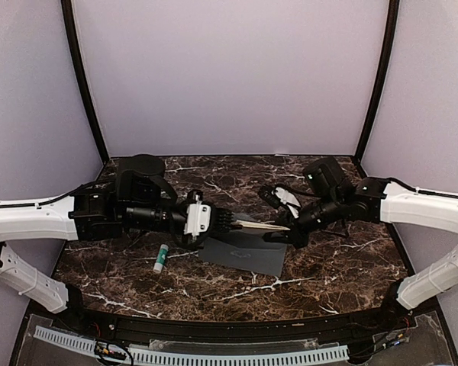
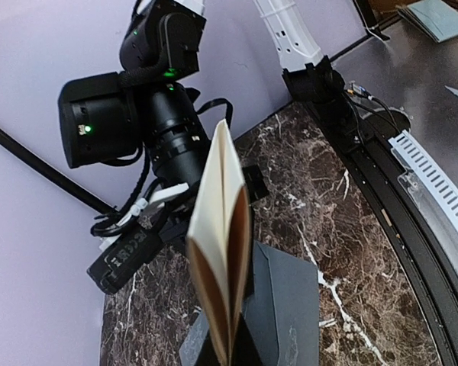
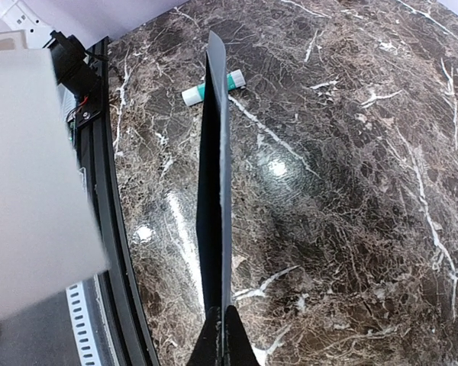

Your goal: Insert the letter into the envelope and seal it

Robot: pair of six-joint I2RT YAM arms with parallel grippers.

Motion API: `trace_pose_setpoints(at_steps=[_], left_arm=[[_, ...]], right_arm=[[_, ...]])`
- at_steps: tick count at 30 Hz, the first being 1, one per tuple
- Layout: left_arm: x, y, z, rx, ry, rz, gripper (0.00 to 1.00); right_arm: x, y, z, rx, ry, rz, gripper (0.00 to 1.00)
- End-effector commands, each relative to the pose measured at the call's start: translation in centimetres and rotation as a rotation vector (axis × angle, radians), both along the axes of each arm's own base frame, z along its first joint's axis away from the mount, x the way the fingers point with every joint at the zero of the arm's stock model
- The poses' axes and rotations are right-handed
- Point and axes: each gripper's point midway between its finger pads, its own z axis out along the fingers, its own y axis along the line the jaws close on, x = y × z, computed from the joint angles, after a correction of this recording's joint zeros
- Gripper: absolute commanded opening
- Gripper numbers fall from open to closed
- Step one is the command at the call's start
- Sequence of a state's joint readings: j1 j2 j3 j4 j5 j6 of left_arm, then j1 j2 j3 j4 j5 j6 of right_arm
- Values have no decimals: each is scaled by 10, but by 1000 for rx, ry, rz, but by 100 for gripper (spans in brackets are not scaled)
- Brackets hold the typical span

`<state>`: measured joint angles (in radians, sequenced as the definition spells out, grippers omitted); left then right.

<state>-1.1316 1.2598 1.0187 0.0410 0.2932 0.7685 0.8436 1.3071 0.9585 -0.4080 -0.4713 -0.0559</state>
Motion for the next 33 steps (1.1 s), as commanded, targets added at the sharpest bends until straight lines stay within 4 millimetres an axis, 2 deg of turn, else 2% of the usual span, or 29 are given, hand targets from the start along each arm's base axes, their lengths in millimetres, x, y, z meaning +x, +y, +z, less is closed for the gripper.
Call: trace_pose_setpoints(at_steps=[1,4,10,20,25,33], left_arm=[[-1,2,-32,174,-17,-30,0],[5,2,-46,234,-7,-8,0],[18,6,-56,303,-8,53,0],[43,15,-75,449,8,182,0],[57,21,-96,563,19,261,0],[66,17,-103,608,17,305,0]], right_arm=[[-3,6,14,21,-44,25,0],[-6,7,17,27,-55,30,0],[-11,8,22,35,-70,40,0],[-18,12,19,20,-78,53,0],[-20,13,18,16,-79,59,0],[-19,15,15,4,-82,51,0]])
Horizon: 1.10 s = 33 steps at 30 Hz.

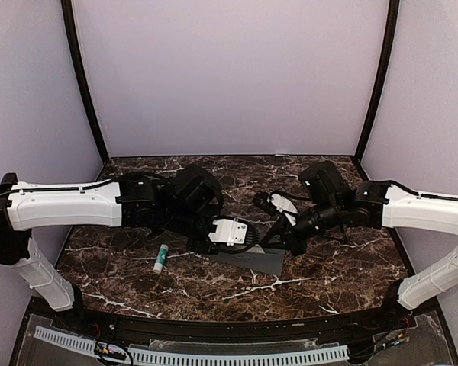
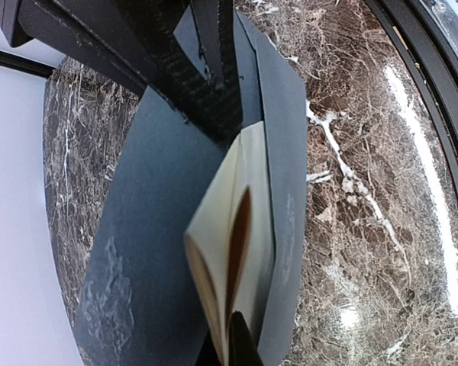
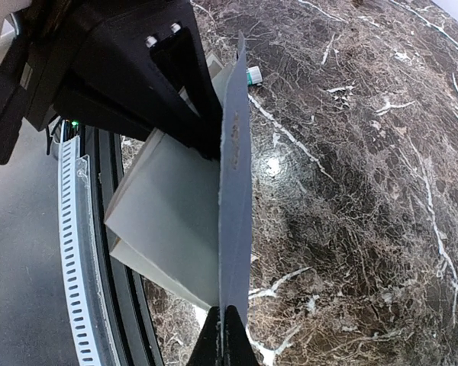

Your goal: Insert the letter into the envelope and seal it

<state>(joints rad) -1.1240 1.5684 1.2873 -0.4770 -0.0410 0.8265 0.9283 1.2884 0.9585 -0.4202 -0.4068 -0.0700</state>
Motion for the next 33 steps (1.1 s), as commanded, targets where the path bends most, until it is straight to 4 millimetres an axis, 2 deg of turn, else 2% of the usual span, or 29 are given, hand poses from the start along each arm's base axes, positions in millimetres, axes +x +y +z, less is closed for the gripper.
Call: trace_pose_setpoints(at_steps=[1,13,22,29,33], left_arm=[[6,2,7,28,-14,41,0],[3,-17,-13,82,18,74,0],[-1,-19,-31,131,16,76,0],[11,-11,-45,240,-68,140,0],[21,-7,-42,290,-107,184,0]], right_arm=[[1,7,14,30,-32,4,0],[8,10,7,40,-31,-36,0],[7,12,3,61,-17,-41,0],[11,12,-1,30,-12,-61,0],[13,11,-3,17,-13,-69,0]])
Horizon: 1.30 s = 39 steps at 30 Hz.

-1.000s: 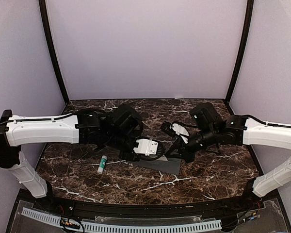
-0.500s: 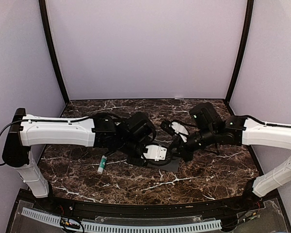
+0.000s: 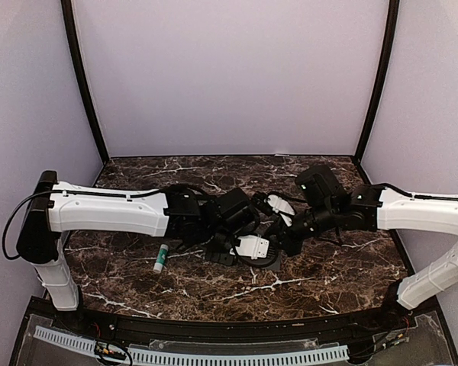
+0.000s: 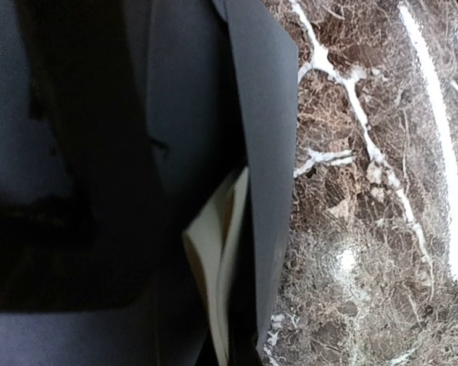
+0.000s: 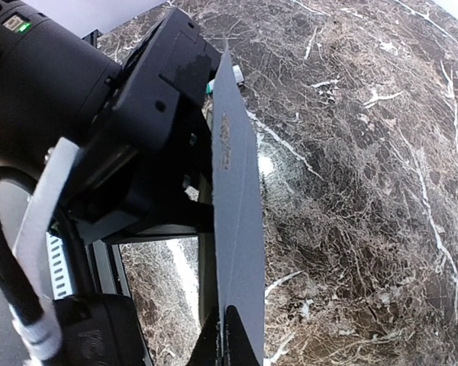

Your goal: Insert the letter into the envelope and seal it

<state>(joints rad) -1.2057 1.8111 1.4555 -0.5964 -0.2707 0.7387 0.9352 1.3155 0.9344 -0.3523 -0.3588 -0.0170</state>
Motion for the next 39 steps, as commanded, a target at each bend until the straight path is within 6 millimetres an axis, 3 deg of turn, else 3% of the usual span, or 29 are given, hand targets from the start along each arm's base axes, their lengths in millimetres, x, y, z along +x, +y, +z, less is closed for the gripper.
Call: trace_pose_setpoints(at_steps=[1,11,13,17,19,26,32,39], left_arm=[[11,14,6,82,-62,64,0],[11,13,0,82,-48,82,2],[10,9,6,52,-41,77,13],[3,3,24,-24,-20,54,59],[1,0,36,-66,-19,49,68],[1,2,95,-247,-61,80,70],[0,10,140,-420,-71,154,58],[15,37,176,-759,-9,510,45]], right_arm=[[4,6,7,21,-18,-9,0],[3,7,5,26,-14,-6,0],[3,7,4,25,-15,-8,0],[4,7,4,29,-20,-11,0],[5,7,3,27,-20,-15,0],[8,7,1,29,-17,-45,0],[12,7,0,48,-9,-81,0],[26,6,14,175,26,-246,0]])
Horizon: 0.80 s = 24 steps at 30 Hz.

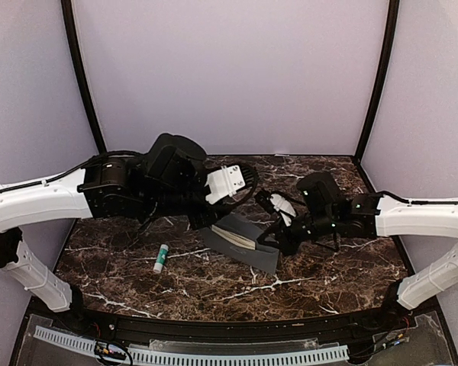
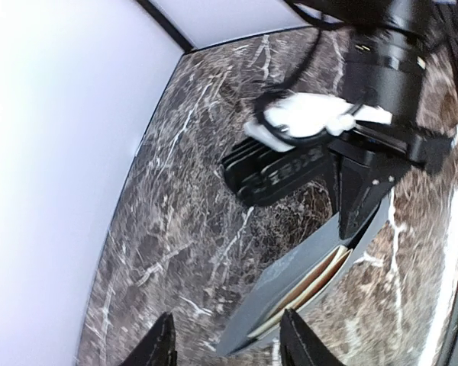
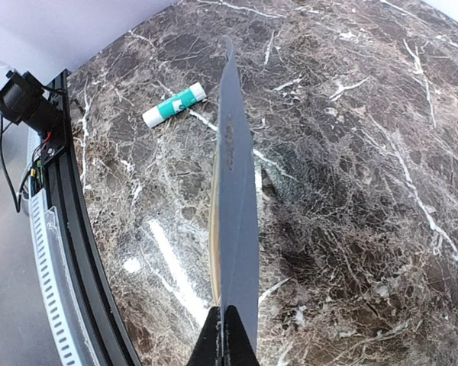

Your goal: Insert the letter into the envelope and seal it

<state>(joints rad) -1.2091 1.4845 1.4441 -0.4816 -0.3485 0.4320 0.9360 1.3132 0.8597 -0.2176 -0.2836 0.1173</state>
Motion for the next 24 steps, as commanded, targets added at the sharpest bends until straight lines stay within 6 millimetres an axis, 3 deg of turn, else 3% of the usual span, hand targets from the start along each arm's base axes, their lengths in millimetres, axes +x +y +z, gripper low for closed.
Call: trace_pose_setpoints(at_steps=[1,2,3,4,5,6,8,9,10,11,12,16,24], left_arm=[[12,21,17,-285,83,254,43],[14,29,25,-364,106,313,42],[14,32,18,-401,128,340,42],[13,39,26,-487,160,380,41],[13,42,16,-514,172,393,42],[12,51,22,-586,192,422,42],[9,63,5,-656,225,454,43],[8,65,8,-713,235,450,44],[4,72,1,-748,258,455,50],[2,70,7,-814,276,432,54],[-2,76,0,-826,286,425,62],[-1,87,-6,-929,354,416,74],[5,97,-30,-1066,523,383,75]], right_arm=[[12,5,25,152,7,-137,0],[14,4,25,175,18,-163,0],[16,2,24,189,34,-193,0],[18,1,24,209,43,-220,0],[19,0,22,221,54,-240,0],[20,-2,20,228,64,-259,0],[22,-6,17,241,77,-299,0],[23,-7,17,252,80,-317,0],[23,-9,17,267,86,-328,0],[23,-8,21,290,85,-329,0],[22,-8,23,305,89,-328,0],[19,-4,40,369,98,-306,0],[14,-7,79,508,88,-297,0]])
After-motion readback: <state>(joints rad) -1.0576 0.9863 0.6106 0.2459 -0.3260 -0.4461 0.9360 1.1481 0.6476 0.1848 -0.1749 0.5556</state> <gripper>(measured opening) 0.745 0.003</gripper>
